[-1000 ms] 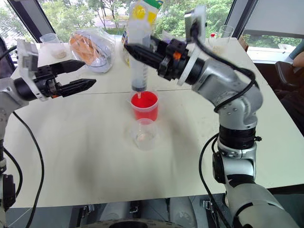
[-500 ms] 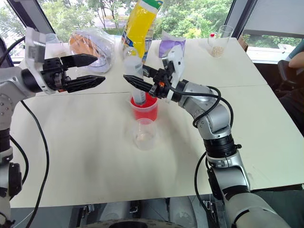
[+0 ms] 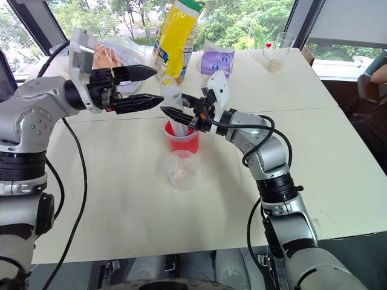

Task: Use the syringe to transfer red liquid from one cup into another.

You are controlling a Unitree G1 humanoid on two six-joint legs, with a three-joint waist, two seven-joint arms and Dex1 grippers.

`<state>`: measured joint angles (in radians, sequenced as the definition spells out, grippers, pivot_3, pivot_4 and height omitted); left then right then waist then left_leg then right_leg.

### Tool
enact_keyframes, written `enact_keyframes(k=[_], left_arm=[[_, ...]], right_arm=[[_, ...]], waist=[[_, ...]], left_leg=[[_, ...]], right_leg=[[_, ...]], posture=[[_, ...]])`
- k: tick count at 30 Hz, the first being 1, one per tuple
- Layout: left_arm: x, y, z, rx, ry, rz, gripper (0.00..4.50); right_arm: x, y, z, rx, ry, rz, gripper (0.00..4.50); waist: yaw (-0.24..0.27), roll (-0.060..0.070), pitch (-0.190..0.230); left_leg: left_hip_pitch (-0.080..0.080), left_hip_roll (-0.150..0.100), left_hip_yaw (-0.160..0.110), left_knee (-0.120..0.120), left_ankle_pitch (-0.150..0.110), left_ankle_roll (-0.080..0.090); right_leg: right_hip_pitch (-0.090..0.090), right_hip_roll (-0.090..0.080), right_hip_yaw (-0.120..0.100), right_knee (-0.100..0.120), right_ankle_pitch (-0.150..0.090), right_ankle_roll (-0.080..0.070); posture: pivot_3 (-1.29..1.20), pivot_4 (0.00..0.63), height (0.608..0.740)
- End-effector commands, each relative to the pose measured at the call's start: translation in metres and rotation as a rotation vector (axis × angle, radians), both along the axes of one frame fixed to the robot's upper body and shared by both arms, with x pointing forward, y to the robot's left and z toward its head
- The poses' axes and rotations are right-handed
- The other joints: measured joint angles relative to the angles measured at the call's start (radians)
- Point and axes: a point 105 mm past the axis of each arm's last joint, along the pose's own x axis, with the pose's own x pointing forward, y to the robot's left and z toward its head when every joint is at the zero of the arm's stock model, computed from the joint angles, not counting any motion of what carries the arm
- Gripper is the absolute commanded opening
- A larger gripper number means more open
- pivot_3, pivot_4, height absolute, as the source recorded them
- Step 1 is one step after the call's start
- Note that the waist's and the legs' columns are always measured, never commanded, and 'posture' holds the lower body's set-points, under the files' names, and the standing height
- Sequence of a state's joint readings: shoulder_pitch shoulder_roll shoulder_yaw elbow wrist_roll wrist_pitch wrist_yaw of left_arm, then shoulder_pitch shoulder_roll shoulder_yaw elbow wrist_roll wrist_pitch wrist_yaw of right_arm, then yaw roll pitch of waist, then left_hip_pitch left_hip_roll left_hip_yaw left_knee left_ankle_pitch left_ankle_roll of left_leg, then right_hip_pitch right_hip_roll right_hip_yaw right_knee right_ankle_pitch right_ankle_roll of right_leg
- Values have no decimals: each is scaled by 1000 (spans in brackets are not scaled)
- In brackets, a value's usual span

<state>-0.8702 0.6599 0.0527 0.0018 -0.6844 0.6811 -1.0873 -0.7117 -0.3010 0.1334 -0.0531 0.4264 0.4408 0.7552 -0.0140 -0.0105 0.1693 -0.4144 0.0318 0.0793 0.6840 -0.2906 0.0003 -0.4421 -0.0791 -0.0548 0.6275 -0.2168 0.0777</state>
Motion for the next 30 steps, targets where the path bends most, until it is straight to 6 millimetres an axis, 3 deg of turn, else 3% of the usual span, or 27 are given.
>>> enact_keyframes(k=[1,4,7,13,30], left_arm=[[0,-4,12,-21,-45,-7,4500],[4,-8,9,-20,-39,-4,4500],[7,-12,4,-10,-31,2,3187],[11,-18,-3,7,-12,0,36],[9,-20,40,-92,-102,4,36]], right_arm=[[-5,2,11,17,-47,17,1425],[-6,3,10,9,-50,17,1425],[-6,3,10,8,-50,17,1425],[-6,3,12,5,-53,18,1425],[-5,10,-7,-14,8,31,1425]], waist=[[0,0,0],[1,0,0],[1,0,0],[0,0,0],[0,0,0]], left_leg=[[0,0,0,0,0,0],[1,0,0,0,0,0],[1,0,0,0,0,0],[1,0,0,0,0,0],[1,0,0,0,0,0]], right_leg=[[0,0,0,1,0,0],[0,0,0,1,0,0],[0,0,1,1,0,0],[0,0,1,1,0,0],[0,0,1,2,0,0]], posture=[[0,150,740],[0,150,740],[0,150,740],[0,150,740],[0,150,740]])
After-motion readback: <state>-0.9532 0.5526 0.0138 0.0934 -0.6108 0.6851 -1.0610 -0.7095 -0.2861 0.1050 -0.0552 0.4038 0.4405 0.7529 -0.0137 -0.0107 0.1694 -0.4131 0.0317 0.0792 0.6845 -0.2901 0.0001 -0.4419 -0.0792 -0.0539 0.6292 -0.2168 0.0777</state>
